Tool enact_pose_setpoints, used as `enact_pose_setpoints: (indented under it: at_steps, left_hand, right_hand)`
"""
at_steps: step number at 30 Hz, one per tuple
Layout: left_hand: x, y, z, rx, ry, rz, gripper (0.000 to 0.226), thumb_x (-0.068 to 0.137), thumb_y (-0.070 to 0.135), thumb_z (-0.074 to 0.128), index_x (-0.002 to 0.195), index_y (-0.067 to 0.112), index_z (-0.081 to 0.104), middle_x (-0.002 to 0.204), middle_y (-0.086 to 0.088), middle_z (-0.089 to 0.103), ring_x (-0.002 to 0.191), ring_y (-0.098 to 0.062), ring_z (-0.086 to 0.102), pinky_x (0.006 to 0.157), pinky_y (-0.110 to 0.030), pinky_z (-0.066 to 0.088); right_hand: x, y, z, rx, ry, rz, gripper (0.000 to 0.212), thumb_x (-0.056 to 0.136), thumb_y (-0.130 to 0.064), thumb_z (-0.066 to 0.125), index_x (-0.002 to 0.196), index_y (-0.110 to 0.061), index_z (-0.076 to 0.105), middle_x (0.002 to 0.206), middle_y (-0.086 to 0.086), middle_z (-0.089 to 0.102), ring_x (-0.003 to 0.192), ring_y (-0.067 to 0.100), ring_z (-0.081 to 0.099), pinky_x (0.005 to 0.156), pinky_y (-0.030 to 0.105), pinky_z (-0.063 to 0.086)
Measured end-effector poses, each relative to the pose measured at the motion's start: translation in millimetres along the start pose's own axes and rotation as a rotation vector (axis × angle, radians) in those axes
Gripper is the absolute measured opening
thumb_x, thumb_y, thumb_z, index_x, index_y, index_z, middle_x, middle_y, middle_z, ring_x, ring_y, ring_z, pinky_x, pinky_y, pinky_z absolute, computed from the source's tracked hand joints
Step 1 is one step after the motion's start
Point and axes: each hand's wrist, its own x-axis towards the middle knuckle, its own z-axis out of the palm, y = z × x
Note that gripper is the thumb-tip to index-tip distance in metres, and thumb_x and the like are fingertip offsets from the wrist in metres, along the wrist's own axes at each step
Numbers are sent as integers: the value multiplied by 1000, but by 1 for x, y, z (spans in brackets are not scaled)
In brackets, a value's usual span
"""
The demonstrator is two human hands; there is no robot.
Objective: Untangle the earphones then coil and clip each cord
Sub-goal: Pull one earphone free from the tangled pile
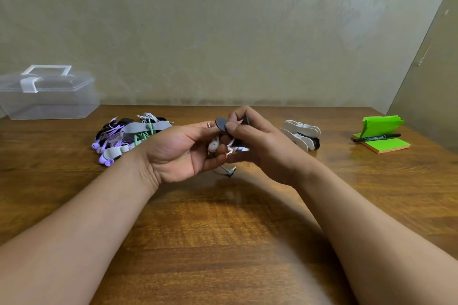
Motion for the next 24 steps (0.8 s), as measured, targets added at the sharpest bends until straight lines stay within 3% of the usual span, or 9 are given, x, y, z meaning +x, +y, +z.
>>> enact_pose_setpoints:
  at_steps: [5,8,10,12,14,21,24]
  left_hand:
    - [3,-2,-4,14,2,-73,26,97,15,55,120,9,66,92,-5,61,67,-9,57,73,-32,62]
    - [2,-1,-15,63,-35,-93,35,102,17,54,135,6,61,100,-7,63,92,-18,62,89,-41,59]
    - [1,-1,-17,113,-33,-72,45,105,18,53,147,4,50,104,-7,65,102,-18,61,83,-39,60]
    - [4,-2,-14,166,1,-32,38,103,16,52,139,7,58,98,-6,66,87,-12,63,77,-31,56]
    - [6,-3,-9,226,61,2,29,98,13,54,125,9,64,91,-5,64,78,-9,56,82,-29,52]
    - [11,-12,5,303,261,91,22,107,7,47,106,12,69,80,-4,64,77,-11,58,70,-27,56]
    - [14,-13,7,333,297,105,27,108,4,45,101,15,69,77,-1,65,63,-5,61,69,-26,56]
  right_hand:
    - [1,4,1,-147,50,13,14,104,-30,59,105,-18,53,92,1,63,88,19,58,73,38,48]
    - [0,3,3,-160,35,28,19,105,-32,57,107,-14,52,94,1,63,90,19,59,69,36,50]
    - [-1,-1,3,-149,30,57,23,108,-31,55,113,-8,50,95,2,63,92,19,60,65,33,51]
    - [-3,-4,3,-143,30,84,26,109,-31,54,116,-7,49,97,5,63,95,22,60,62,32,52]
    - [-2,-5,4,-157,50,107,27,108,-34,55,117,-9,50,98,6,63,94,23,59,60,32,52]
    - [1,-2,13,-182,142,176,26,107,-42,54,112,-17,53,100,8,64,87,21,60,51,29,49]
    - [2,3,17,-193,175,156,26,107,-41,55,110,-15,51,97,8,64,83,20,62,50,31,50]
